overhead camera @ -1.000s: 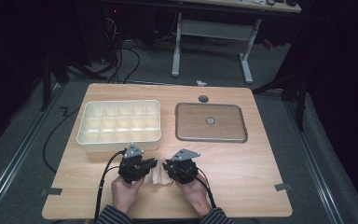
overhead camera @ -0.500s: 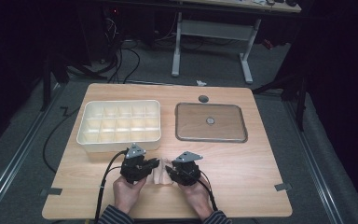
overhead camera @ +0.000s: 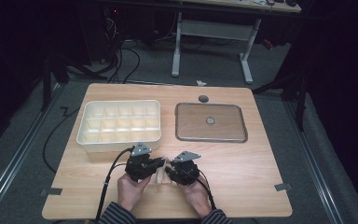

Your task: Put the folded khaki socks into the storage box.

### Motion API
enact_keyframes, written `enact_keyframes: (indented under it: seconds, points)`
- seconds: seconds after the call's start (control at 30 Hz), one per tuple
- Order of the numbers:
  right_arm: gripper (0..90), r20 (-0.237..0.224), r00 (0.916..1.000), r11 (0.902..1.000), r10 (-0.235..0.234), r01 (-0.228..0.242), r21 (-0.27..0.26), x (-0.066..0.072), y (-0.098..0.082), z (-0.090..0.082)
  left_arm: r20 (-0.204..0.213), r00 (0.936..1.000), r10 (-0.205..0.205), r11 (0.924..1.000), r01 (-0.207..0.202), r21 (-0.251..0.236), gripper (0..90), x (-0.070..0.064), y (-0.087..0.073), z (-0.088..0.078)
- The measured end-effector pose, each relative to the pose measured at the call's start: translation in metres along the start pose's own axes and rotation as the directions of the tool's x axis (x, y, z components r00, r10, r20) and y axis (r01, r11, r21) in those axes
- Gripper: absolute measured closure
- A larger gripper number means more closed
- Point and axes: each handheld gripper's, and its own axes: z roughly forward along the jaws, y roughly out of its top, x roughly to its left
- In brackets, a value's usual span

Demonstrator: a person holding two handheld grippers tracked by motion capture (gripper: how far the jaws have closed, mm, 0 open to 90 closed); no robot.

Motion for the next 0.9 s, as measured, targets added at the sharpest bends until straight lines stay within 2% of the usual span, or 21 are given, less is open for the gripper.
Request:
enact_keyframes:
  seconds: [0.23, 0.33, 0.4, 0.5, 0.57, 0.73, 0.87, 0.9]
  points:
    - [67.3, -0.019, 0.9994, 0.9994, -0.028, 0.029, 0.018, -0.001, 0.006, 0.004, 0.017, 0.9998, 0.014, 0.9998, -0.014, 0.011, 84.9, 0.001, 0.006, 0.007]
    - [67.9, -0.032, 0.9989, 0.9993, -0.034, 0.034, 0.011, -0.001, 0.007, 0.006, 0.030, 0.9995, 0.006, 1.0000, -0.006, 0.006, 84.9, 0.004, 0.008, 0.011]
    - [68.2, -0.039, 0.9988, 0.9995, -0.028, 0.029, 0.011, -0.001, 0.007, 0.006, 0.041, 0.9992, 0.002, 1.0000, -0.002, 0.004, 85.0, 0.005, 0.008, 0.015]
    - [68.4, -0.060, 0.9981, 0.9998, -0.017, 0.018, 0.006, -0.004, 0.007, 0.007, 0.034, 0.9993, 0.015, 0.9999, -0.015, 0.007, 84.9, 0.005, 0.008, 0.020]
    - [67.5, -0.071, 0.9974, 0.9999, -0.011, 0.011, -0.001, -0.006, 0.006, 0.006, 0.038, 0.9993, 0.006, 0.9999, -0.007, 0.011, 84.9, 0.006, 0.008, 0.021]
    - [63.6, -0.050, 0.9987, 0.9997, 0.008, -0.009, -0.022, -0.008, 0.001, -0.005, 0.028, 0.9995, 0.015, 0.9997, -0.016, 0.019, 84.9, 0.005, 0.007, 0.023]
    - [63.5, -0.037, 0.9988, 0.9980, 0.031, -0.033, -0.054, -0.009, -0.006, -0.020, 0.018, 0.9997, 0.016, 0.9994, -0.016, 0.031, 84.9, 0.006, 0.007, 0.027]
    - [63.7, -0.032, 0.9992, 0.9973, 0.023, -0.025, -0.069, -0.008, -0.008, -0.026, 0.014, 0.9998, 0.016, 0.9993, -0.017, 0.033, 84.9, 0.005, 0.006, 0.028]
